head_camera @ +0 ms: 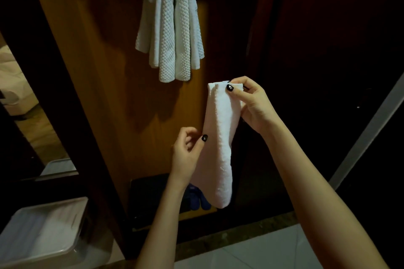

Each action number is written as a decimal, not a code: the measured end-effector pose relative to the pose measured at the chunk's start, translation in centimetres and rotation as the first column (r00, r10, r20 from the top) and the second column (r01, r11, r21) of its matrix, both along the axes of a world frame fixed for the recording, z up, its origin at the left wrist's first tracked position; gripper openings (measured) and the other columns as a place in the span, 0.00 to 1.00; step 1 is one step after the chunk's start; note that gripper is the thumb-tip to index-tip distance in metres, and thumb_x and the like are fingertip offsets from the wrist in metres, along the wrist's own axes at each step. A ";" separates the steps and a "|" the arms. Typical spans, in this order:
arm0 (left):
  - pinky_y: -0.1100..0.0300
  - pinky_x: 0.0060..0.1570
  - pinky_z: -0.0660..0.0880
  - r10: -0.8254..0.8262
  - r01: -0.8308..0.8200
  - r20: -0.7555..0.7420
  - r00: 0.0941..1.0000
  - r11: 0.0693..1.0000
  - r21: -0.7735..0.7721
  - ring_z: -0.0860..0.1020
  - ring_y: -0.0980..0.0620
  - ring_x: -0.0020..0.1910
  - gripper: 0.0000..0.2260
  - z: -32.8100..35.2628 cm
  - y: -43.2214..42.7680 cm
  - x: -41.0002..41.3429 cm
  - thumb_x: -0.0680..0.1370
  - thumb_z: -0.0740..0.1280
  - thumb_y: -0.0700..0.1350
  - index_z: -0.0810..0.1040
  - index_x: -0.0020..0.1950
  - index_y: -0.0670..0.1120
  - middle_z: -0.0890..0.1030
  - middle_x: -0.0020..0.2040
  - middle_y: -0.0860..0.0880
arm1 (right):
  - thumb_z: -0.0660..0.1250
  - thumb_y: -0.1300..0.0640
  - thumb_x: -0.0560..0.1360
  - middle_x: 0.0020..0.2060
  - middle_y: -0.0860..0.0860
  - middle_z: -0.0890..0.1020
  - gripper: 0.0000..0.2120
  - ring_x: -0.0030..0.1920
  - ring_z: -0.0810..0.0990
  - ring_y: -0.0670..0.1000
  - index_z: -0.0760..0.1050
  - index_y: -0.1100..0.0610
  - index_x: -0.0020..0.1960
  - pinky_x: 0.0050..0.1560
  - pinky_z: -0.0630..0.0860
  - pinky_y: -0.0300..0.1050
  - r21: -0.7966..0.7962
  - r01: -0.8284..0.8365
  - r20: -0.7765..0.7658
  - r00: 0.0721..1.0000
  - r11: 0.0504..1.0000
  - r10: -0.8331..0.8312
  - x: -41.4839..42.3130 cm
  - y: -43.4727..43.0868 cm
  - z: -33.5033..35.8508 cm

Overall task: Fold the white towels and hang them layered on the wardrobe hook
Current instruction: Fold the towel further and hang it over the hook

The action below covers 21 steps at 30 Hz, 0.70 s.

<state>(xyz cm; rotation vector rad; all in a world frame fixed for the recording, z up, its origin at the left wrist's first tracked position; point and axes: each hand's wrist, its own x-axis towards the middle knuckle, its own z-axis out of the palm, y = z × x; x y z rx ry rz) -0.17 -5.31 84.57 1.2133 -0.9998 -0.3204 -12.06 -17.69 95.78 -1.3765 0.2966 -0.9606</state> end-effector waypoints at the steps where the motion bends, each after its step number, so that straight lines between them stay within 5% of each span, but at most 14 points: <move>1: 0.70 0.46 0.74 0.017 -0.017 -0.017 1.000 1.000 0.006 0.78 0.62 0.47 0.10 -0.3 0.0 0.0 0.78 0.69 0.38 0.74 0.48 0.54 0.79 0.46 0.56 | 0.69 0.65 0.75 0.39 0.47 0.84 0.07 0.40 0.83 0.47 0.77 0.56 0.41 0.38 0.80 0.42 0.003 -0.007 0.004 1.000 1.000 0.007 0.0 0.0 0.0; 5: 0.69 0.40 0.73 -0.014 0.012 0.051 0.999 0.999 0.032 0.78 0.64 0.40 0.10 -0.7 0.0 -0.2 0.77 0.69 0.37 0.77 0.43 0.53 0.81 0.38 0.61 | 0.69 0.65 0.75 0.40 0.47 0.84 0.07 0.41 0.83 0.46 0.78 0.55 0.41 0.38 0.80 0.42 0.006 -0.017 0.011 1.000 1.000 0.017 -0.2 -0.3 -0.2; 13: 0.72 0.49 0.73 0.054 -0.053 0.149 0.987 0.999 -0.010 0.80 0.64 0.47 0.14 -1.7 -0.2 -0.9 0.73 0.73 0.36 0.79 0.43 0.56 0.82 0.44 0.64 | 0.68 0.63 0.76 0.41 0.48 0.83 0.06 0.42 0.82 0.46 0.77 0.55 0.41 0.39 0.79 0.41 0.065 0.015 0.047 0.999 0.998 -0.018 -1.0 -1.5 -1.2; 17: 0.66 0.50 0.76 0.093 -0.088 0.150 0.984 0.995 -0.042 0.81 0.61 0.49 0.15 -2.5 -0.5 -1.0 0.72 0.74 0.34 0.80 0.41 0.55 0.83 0.45 0.62 | 0.69 0.62 0.75 0.41 0.49 0.82 0.05 0.42 0.82 0.47 0.77 0.55 0.41 0.39 0.79 0.41 0.076 0.030 0.058 0.998 0.997 -0.034 -1.4 -1.7 -1.2; 21: 0.73 0.50 0.73 0.141 -0.137 0.224 0.964 0.990 -0.033 0.78 0.69 0.50 0.10 -2.6 -1.2 -1.0 0.74 0.72 0.35 0.82 0.49 0.50 0.79 0.48 0.62 | 0.68 0.63 0.76 0.38 0.48 0.82 0.04 0.39 0.82 0.46 0.75 0.56 0.43 0.38 0.79 0.41 0.086 0.033 0.067 0.997 0.996 -0.039 -1.5 -1.9 -1.1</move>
